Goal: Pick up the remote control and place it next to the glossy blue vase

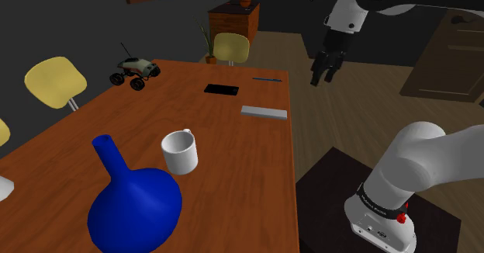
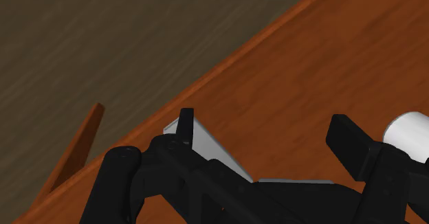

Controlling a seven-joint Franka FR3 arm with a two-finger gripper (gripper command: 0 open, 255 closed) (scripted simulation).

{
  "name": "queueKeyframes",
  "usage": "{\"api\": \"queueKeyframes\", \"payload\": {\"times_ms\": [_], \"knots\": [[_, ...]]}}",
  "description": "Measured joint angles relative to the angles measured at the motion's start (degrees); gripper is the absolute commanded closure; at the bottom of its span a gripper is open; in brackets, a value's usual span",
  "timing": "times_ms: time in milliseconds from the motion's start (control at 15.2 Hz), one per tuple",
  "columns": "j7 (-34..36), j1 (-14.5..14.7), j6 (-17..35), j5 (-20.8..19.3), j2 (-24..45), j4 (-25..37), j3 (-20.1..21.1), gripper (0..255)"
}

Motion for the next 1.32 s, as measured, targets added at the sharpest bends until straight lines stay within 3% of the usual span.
{"api": "queueKeyframes", "payload": {"times_ms": [132, 660, 1320], "knots": [[-0.56, 0.23, 0.75, -0.15, 0.87, 0.05, -0.03, 0], [-9.99, 3.15, 13.87, -2.59, 15.03, 0.1, -1.16, 0], [-20.46, 6.54, 27.62, -4.48, 36.85, 7.57, -0.99, 0]]}}
